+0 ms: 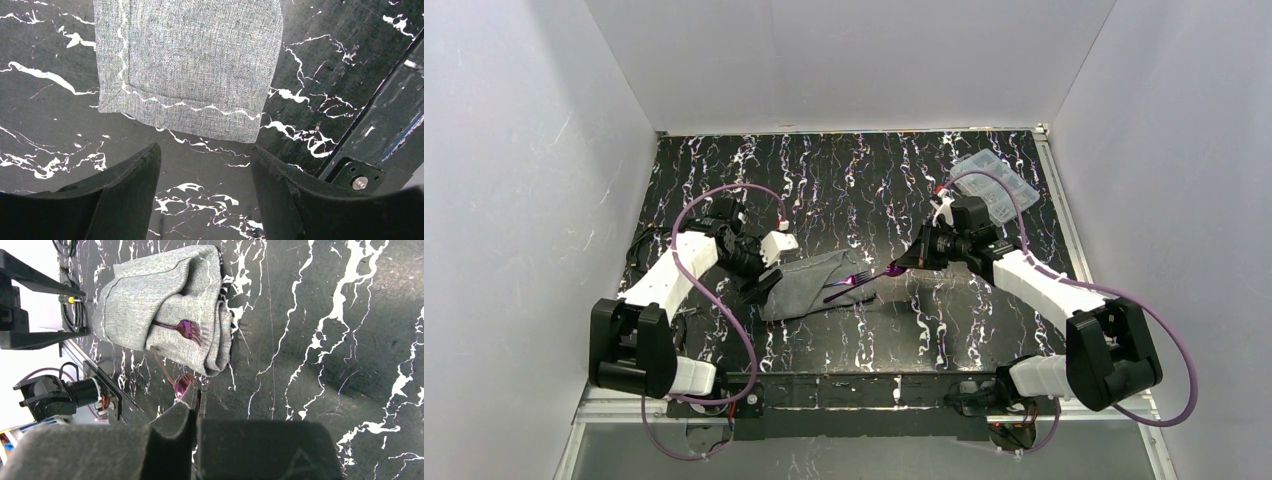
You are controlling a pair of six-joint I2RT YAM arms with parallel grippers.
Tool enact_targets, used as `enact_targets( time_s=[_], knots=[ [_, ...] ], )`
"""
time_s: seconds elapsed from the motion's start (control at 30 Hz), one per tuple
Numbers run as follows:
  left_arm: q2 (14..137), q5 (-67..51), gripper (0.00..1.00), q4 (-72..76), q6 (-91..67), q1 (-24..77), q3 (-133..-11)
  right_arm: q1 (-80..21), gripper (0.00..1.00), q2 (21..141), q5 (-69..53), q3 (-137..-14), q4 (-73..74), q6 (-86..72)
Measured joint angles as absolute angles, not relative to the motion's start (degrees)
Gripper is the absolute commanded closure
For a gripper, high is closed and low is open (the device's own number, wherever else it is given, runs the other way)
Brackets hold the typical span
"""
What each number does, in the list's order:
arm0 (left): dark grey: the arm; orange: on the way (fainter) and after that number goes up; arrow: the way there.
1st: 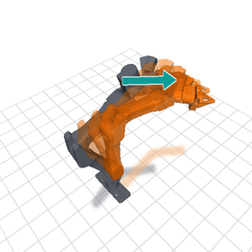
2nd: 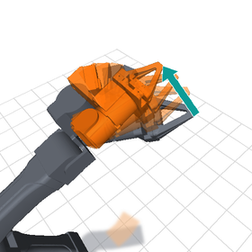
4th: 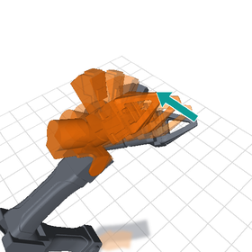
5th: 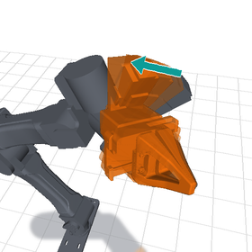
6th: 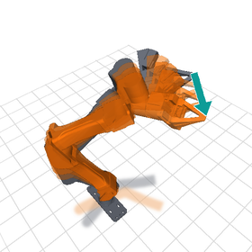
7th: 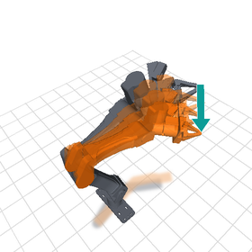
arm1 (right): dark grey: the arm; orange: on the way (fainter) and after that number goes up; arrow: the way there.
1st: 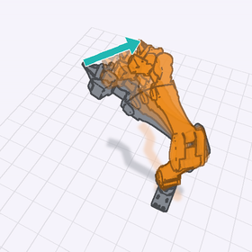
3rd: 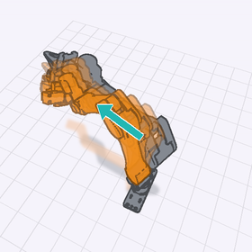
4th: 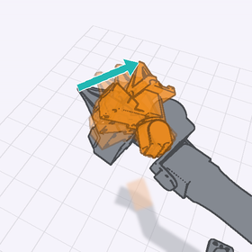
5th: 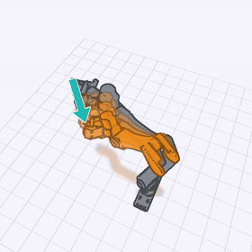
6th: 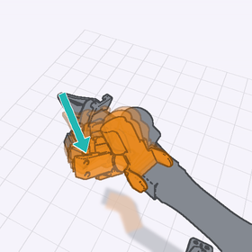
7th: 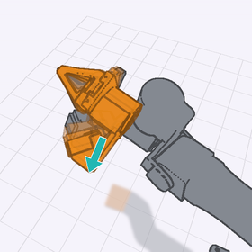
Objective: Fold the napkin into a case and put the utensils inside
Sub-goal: Insert the spoon into the folded napkin.
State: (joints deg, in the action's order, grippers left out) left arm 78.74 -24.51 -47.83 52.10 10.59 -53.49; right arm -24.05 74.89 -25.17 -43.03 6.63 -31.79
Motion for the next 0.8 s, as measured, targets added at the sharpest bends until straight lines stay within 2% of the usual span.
enact_targets(
  time_s=[0.4,0.8],
  knots=[
    [82.00,-25.28,0.45,-47.86,50.74,10.70,-54.81,-24.05,0.99,76.29,-23.68,-40.40,-0.75,-36.56],
    [85.89,-21.82,0.59,-42.50,49.78,10.98,-52.12,-24.16,0.99,76.51,-23.31,-35.11,-6.76,-41.12]
  ],
)
